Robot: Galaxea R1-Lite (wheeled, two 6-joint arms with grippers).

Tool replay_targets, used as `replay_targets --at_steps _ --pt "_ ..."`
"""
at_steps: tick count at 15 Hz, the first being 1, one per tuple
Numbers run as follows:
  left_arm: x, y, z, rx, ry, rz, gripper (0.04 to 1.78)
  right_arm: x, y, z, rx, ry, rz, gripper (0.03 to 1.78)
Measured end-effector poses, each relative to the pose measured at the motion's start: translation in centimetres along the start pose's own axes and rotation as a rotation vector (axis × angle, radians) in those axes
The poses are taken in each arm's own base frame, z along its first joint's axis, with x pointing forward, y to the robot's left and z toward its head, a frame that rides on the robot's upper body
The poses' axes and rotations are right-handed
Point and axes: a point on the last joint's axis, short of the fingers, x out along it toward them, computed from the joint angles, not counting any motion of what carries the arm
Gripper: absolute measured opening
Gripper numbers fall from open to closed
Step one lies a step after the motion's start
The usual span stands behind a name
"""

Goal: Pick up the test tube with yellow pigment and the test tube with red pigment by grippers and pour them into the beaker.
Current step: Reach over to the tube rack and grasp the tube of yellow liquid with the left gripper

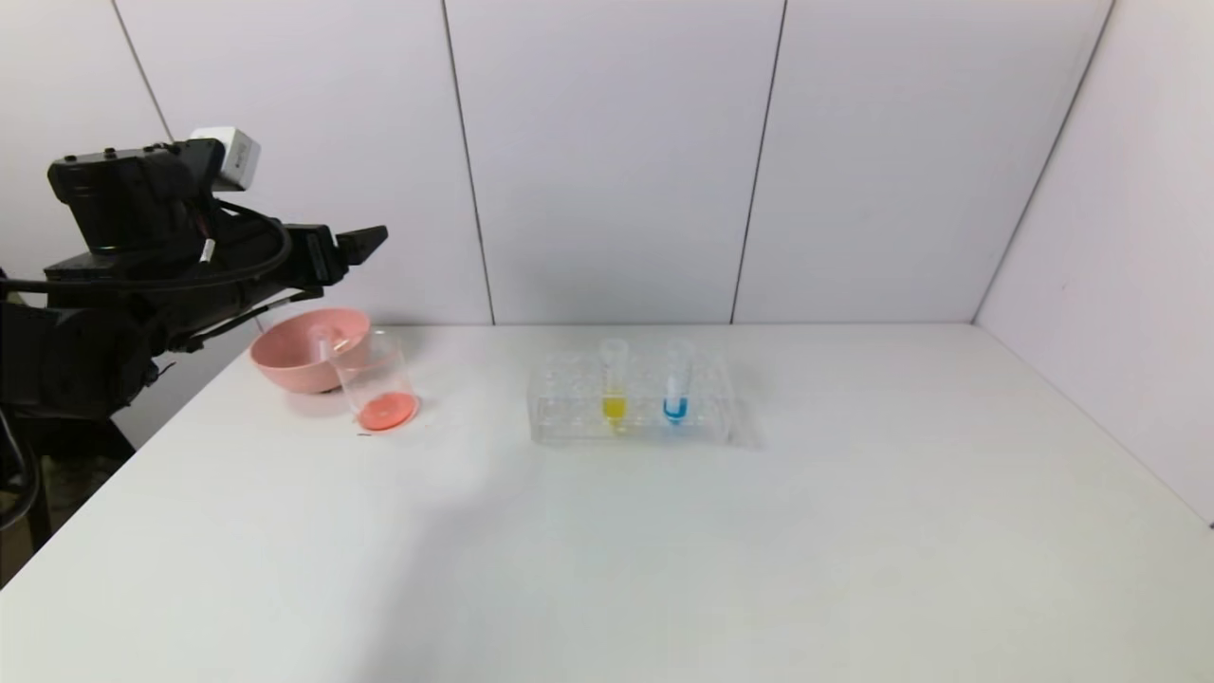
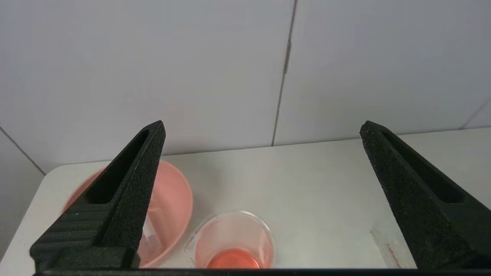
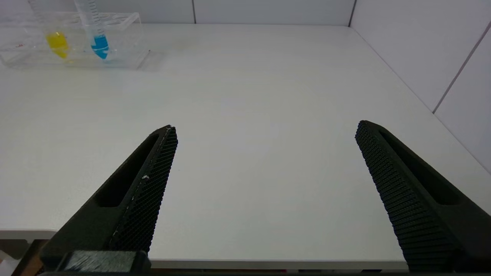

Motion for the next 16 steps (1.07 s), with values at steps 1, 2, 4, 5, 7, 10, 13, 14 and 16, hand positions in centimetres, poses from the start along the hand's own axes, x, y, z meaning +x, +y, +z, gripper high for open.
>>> replay_targets --at_steps 1,2,4,5,7,10,13,14,16 --pt "-0.7 -1.1 0.0 -0.001 0.005 -0.028 1.77 0.0 0.0 0.0 0.0 0.0 0.0 1.7" --pt "-1.4 -2.2 0.0 -0.002 0.01 -0.059 1.77 0.0 0.0 0.0 0.0 0.0 0.0 1.7" --pt "-2.6 -4.2 -0.1 -0.001 0.018 -0.117 1.77 0.0 0.0 0.0 0.0 0.0 0.0 1.7" --pt "-3.2 -5.1 -0.2 0.006 0.024 -0.145 1.77 0.0 0.0 0.0 0.0 0.0 0.0 1.7" --pt "-4.4 -6.9 -0.7 0.025 0.039 -0.203 1.77 0.0 0.0 0.0 0.0 0.0 0.0 1.7" --pt "-6.1 -9.4 -1.4 0.032 0.051 -0.292 1.77 0.0 0.0 0.0 0.0 0.0 0.0 1.7" --pt "-7.4 -10.8 -2.2 0.03 0.012 -0.353 1.77 0.0 0.0 0.0 0.0 0.0 0.0 1.7" --pt "-7.8 -11.1 -2.6 0.029 -0.002 -0.367 1.77 0.0 0.0 0.0 0.0 0.0 0.0 1.7" --pt "-8.5 -11.7 -3.3 0.025 -0.027 -0.401 1.77 0.0 0.0 0.0 0.0 0.0 0.0 1.7"
